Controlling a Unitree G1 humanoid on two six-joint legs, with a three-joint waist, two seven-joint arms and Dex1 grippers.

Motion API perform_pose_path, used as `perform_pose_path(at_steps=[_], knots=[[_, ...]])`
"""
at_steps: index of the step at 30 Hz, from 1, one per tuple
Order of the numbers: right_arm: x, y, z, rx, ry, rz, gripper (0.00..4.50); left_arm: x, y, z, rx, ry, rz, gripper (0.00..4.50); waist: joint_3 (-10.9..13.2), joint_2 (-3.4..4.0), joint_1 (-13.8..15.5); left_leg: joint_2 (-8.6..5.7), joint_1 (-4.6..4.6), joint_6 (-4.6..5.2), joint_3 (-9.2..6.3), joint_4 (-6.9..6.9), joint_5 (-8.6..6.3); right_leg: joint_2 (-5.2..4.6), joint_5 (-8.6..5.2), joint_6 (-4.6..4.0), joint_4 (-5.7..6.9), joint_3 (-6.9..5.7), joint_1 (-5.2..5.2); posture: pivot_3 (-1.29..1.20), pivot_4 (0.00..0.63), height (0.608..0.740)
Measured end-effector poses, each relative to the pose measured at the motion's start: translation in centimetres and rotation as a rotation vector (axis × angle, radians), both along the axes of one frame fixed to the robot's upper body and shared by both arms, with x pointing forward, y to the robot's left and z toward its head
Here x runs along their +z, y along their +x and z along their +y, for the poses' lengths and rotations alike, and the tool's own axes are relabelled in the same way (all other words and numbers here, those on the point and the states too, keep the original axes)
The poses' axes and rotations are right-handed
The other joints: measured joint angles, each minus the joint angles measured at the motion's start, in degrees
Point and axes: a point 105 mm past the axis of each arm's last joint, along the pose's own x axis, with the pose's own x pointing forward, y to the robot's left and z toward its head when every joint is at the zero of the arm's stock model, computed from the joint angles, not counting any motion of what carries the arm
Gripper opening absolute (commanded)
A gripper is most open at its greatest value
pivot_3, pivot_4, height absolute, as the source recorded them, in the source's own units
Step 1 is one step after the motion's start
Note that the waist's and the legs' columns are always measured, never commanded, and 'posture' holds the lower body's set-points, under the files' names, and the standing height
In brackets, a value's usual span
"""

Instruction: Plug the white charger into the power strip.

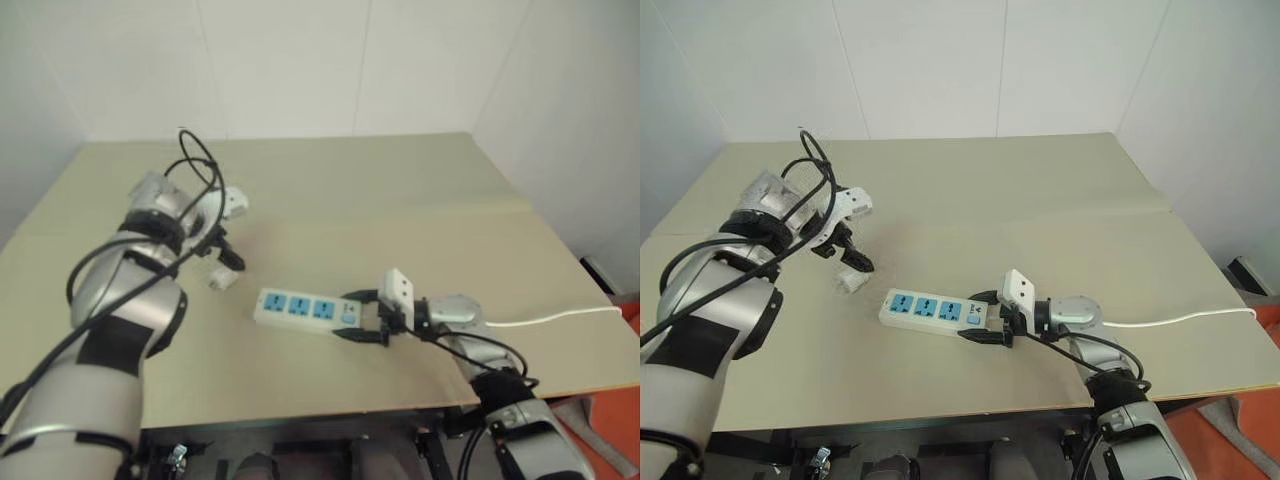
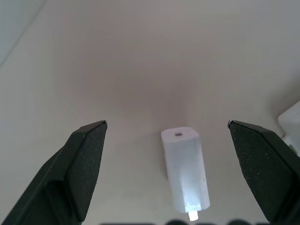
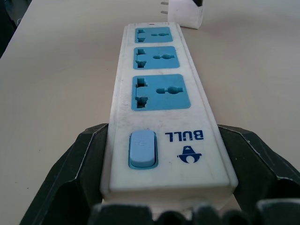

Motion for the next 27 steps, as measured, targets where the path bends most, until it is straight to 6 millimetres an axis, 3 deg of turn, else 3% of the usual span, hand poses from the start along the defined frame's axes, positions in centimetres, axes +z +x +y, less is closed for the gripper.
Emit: perform_pose_path(at_steps=[8, 19, 22, 27], knots=[[-0.1, 0.0, 0.1, -0.007, 0.003, -0.005, 3.4, -1.1, 0.1, -1.2, -0.028, 0.027, 0.019, 4.5, -0.01, -0.01, -0.08, 0.0, 0.04, 0.0, 0.0, 0.0, 0.0, 0.0, 0.0, 0.01, 0.04, 0.01, 0.01, 0.0, 0.15, 0.74], [-0.1, 0.0, 0.2, -0.016, 0.004, -0.012, 3.4, -2.4, -0.1, -0.6, -0.013, 0.082, 0.042, 4.5, -0.02, -0.04, -0.14, 0.0, 0.08, 0.0, 0.0, 0.0, 0.0, 0.0, 0.0, 0.01, 0.08, 0.02, 0.02, 0.0, 0.15, 0.74], [-0.1, 0.0, 0.2, -0.019, 0.005, -0.013, 3.4, -2.3, 0.0, -0.5, -0.002, 0.083, 0.033, 3.92, -0.03, -0.04, -0.14, 0.0, 0.09, 0.0, -0.01, 0.0, 0.0, 0.0, 0.0, 0.01, 0.09, 0.02, 0.03, 0.0, 0.15, 0.74], [-0.1, 0.0, 0.2, -0.021, 0.005, -0.013, 3.4, -2.6, 0.2, -0.6, 0.035, 0.073, 0.021, 2.32, -0.03, -0.05, -0.2, 0.0, 0.12, 0.0, -0.01, 0.0, 0.0, 0.0, 0.0, 0.01, 0.1, 0.02, 0.05, 0.0, 0.15, 0.74]])
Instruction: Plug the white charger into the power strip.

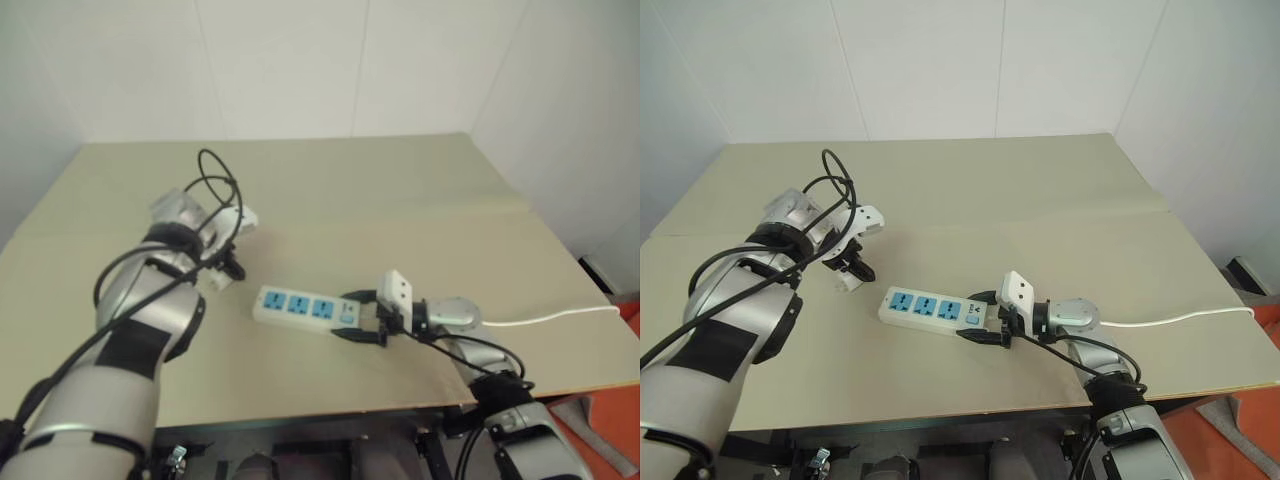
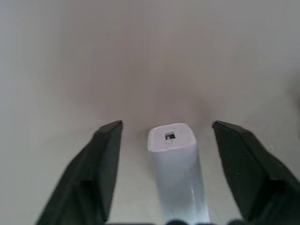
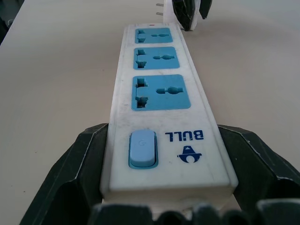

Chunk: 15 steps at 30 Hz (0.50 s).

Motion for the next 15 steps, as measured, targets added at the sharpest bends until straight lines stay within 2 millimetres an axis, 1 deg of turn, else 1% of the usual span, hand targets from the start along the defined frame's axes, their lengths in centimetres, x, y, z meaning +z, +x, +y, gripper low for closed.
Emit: perform_pose_path(at_steps=[4, 10, 13, 15], knots=[[0.0, 0.0, 0.0, -0.001, 0.0, -0.001, 3.4, -0.1, 0.0, 0.1, 0.01, 0.004, 0.003, 1.03, 0.0, -0.01, -0.08, 0.0, 0.0, 0.0, 0.0, 0.0, 0.0, 0.0, 0.0, 0.0, 0.0, 0.0, 0.0, 0.0, 0.15, 0.74], [-0.1, 0.0, 0.0, -0.007, 0.001, -0.003, 3.4, -0.1, 0.2, -0.2, 0.02, -0.01, -0.016, 1.02, -0.02, -0.03, -0.09, 0.0, 0.06, 0.0, 0.0, 0.0, 0.0, 0.0, 0.0, 0.0, 0.01, 0.0, 0.05, 0.0, 0.15, 0.74], [-0.1, -0.1, 0.0, -0.01, 0.002, -0.007, 3.4, 0.2, 0.5, -0.8, 0.014, -0.073, -0.042, 1.02, -0.03, -0.05, -0.09, 0.0, 0.05, 0.0, 0.0, 0.0, 0.0, 0.0, 0.0, 0.0, 0.0, 0.0, 0.05, 0.0, 0.15, 0.74], [0.0, -0.1, 0.0, -0.011, 0.002, -0.01, 3.4, 0.9, 0.8, -1.5, 0.009, -0.136, -0.075, 1.02, -0.04, -0.06, -0.07, 0.0, 0.03, 0.0, -0.01, 0.0, 0.0, 0.0, 0.0, 0.0, 0.0, -0.01, 0.04, 0.0, 0.15, 0.74]])
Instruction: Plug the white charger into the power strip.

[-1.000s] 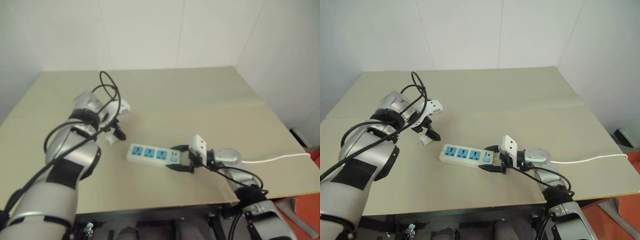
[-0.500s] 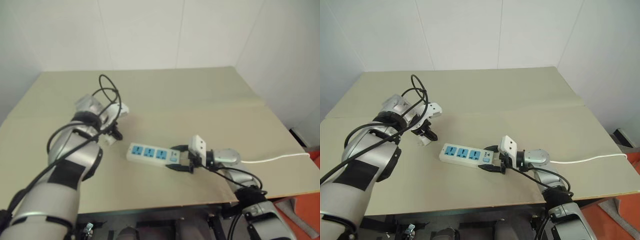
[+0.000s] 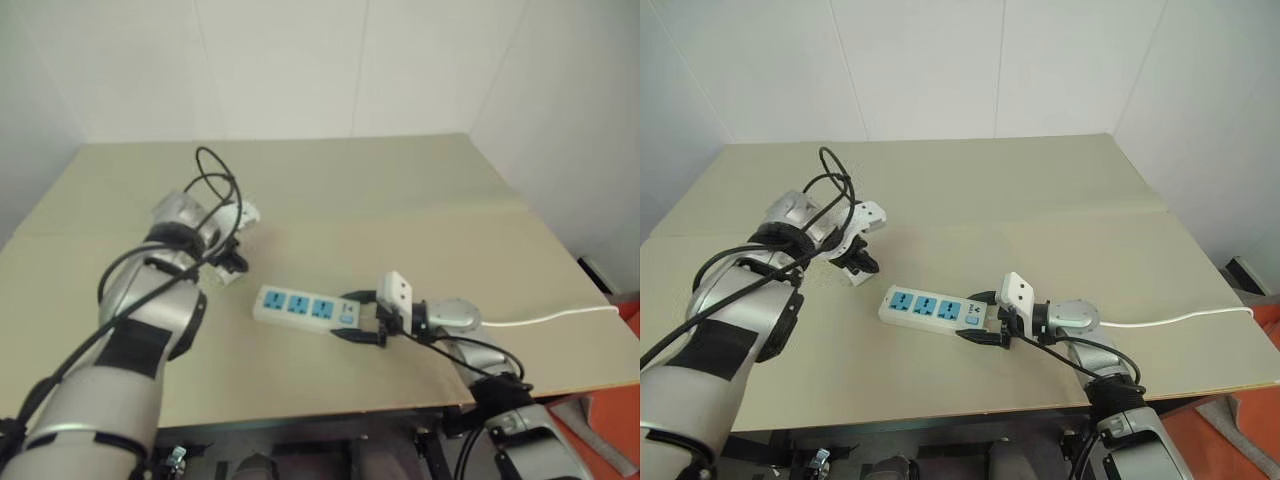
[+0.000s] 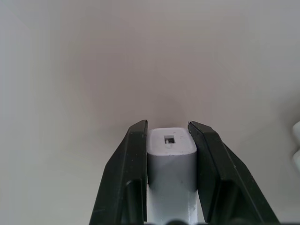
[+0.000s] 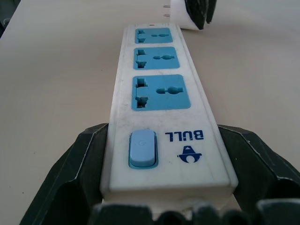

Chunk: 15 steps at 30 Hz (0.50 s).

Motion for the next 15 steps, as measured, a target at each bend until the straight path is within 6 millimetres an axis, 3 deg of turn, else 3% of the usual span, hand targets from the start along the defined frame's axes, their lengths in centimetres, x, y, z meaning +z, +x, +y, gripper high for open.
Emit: perform_pose_path(at_steps=[3, 5, 8, 10, 12, 15], knots=[[0.0, -0.1, 0.0, -0.001, -0.001, -0.004, 3.4, 2.5, 0.7, -1.6, -0.033, -0.139, -0.084, 1.02, 0.0, -0.02, 0.05, 0.0, -0.05, 0.0, -0.02, 0.0, 0.0, 0.0, 0.0, 0.0, -0.01, -0.02, -0.01, 0.0, 0.15, 0.74], [0.1, -0.2, 0.0, -0.003, -0.001, -0.009, 3.4, 6.7, 1.2, -3.9, -0.166, -0.352, -0.251, 1.02, 0.0, -0.02, 0.06, 0.02, -0.06, -0.01, -0.02, 0.0, 0.0, -0.01, 0.01, 0.0, 0.0, -0.02, -0.05, 0.0, 0.15, 0.74], [0.0, -0.4, 0.0, 0.0, -0.001, -0.011, 3.4, 11.7, 0.1, -5.8, -0.362, -0.546, -0.434, 1.02, -0.01, -0.01, 0.05, 0.01, -0.05, -0.01, 0.01, -0.01, 0.0, -0.02, 0.02, -0.02, 0.03, 0.0, -0.04, 0.0, 0.15, 0.74], [0.0, -0.6, -0.1, 0.012, -0.007, -0.01, 3.4, 13.5, -1.3, -6.3, -0.46, -0.708, -0.552, 1.02, -0.06, 0.09, 0.06, 0.02, 0.06, -0.01, 0.05, -0.01, -0.01, -0.06, 0.02, -0.02, 0.06, 0.06, 0.01, 0.0, 0.15, 0.74], [-0.1, -0.8, -0.1, 0.024, -0.012, -0.012, 3.4, 13.0, -2.7, -6.4, -0.516, -0.835, -0.599, 1.02, -0.07, 0.09, 0.21, 0.03, 0.11, -0.02, 0.05, 0.0, -0.01, -0.06, 0.03, -0.03, 0.13, 0.05, 0.02, 0.0, 0.15, 0.74], [-0.1, -0.8, -0.2, 0.029, -0.018, -0.02, 3.4, 10.3, -4.9, -6.9, -0.561, -0.958, -0.609, 1.02, -0.08, 0.07, 0.49, 0.03, 0.09, -0.01, 0.03, 0.04, -0.01, -0.06, 0.25, -0.38, 0.11, 0.04, 0.03, 0.0, 0.15, 0.74]])
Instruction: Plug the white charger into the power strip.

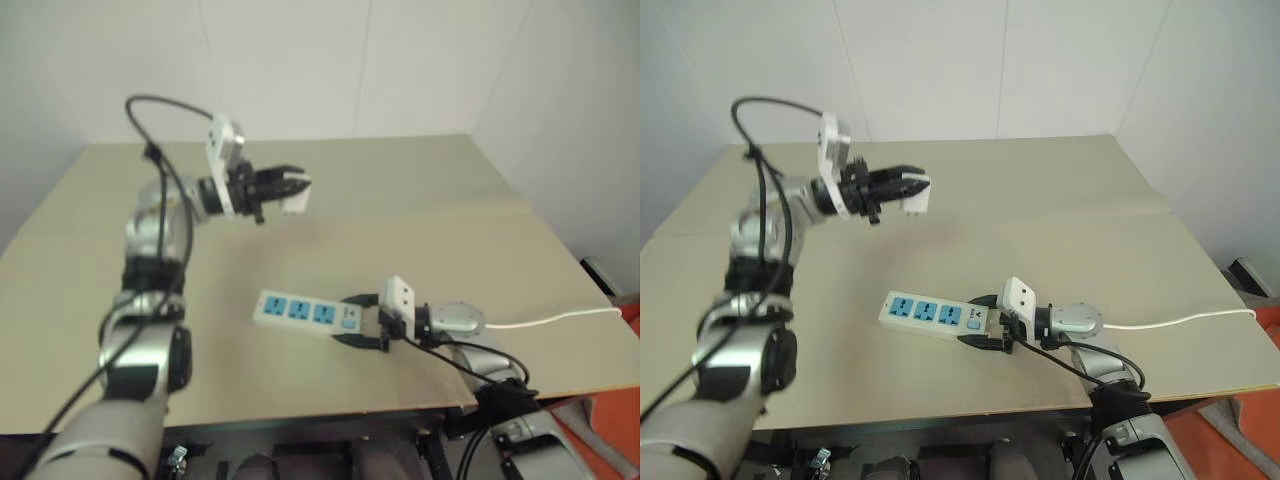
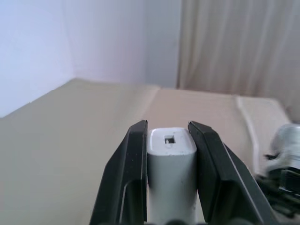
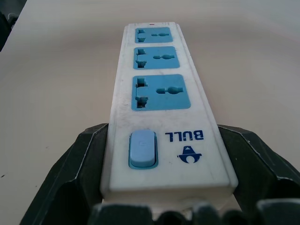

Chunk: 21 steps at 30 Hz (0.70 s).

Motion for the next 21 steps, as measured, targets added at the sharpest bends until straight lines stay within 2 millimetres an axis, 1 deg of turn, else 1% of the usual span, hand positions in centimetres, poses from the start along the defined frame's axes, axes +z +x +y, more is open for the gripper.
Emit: perform_pose_path(at_steps=[2, 5, 7, 9, 12, 15, 21], knots=[[0.0, 0.0, 0.0, 0.006, -0.003, -0.001, 3.4, -1.3, -1.1, -0.3, -0.026, -0.032, 0.028, 1.02, 0.0, -0.01, 0.04, 0.0, -0.03, 0.0, -0.01, 0.01, 0.0, 0.0, 0.03, -0.04, -0.01, -0.01, 0.0, 0.0, 0.15, 0.74], [0.0, -0.1, 0.2, 0.035, -0.012, 0.005, 3.4, -2.6, -3.3, -1.4, -0.086, -0.089, 0.002, 1.02, -0.01, -0.01, 0.02, 0.0, 0.0, 0.0, 0.0, 0.01, 0.0, 0.0, 0.03, -0.05, -0.04, 0.0, 0.04, 0.0, 0.15, 0.74], [0.0, -0.2, 0.5, 0.053, -0.015, 0.008, 3.4, -4.0, -4.4, -1.9, -0.11, -0.124, 0.017, 1.02, -0.01, -0.02, -0.01, 0.0, 0.05, 0.0, 0.0, 0.01, 0.0, 0.0, 0.03, -0.05, -0.04, 0.0, 0.06, 0.0, 0.15, 0.74], [-0.1, -0.3, 0.7, 0.065, -0.017, 0.008, 3.4, -5.2, -5.0, -2.0, -0.126, -0.128, 0.044, 1.02, -0.01, -0.02, -0.02, 0.0, 0.07, 0.0, -0.01, 0.01, 0.0, 0.03, 0.03, -0.05, -0.03, 0.0, 0.06, 0.0, 0.15, 0.74], [-0.1, -0.5, 0.8, 0.095, -0.024, 0.018, 3.4, -5.6, -6.4, -2.0, -0.2, -0.128, 0.028, 1.02, -0.01, -0.02, 0.0, 0.0, 0.09, 0.0, -0.01, 0.01, 0.0, 0.03, 0.02, -0.04, -0.05, 0.0, 0.09, 0.0, 0.15, 0.74], [-0.2, -0.7, 0.8, 0.129, -0.033, 0.031, 3.4, -5.9, -7.3, -1.5, -0.285, -0.107, 0.029, 1.02, -0.02, -0.02, -0.01, -0.01, 0.09, 0.0, 0.0, 0.01, 0.0, 0.03, 0.02, -0.04, -0.08, 0.0, 0.1, 0.0, 0.15, 0.74], [-0.2, -0.6, 0.9, 0.166, -0.046, 0.044, 3.4, -7.4, -7.8, -0.5, -0.369, -0.127, 0.098, 1.02, -0.02, -0.02, 0.02, 0.0, 0.09, 0.01, 0.0, 0.01, 0.0, 0.03, 0.01, -0.03, -0.1, -0.02, 0.1, 0.0, 0.15, 0.74]])
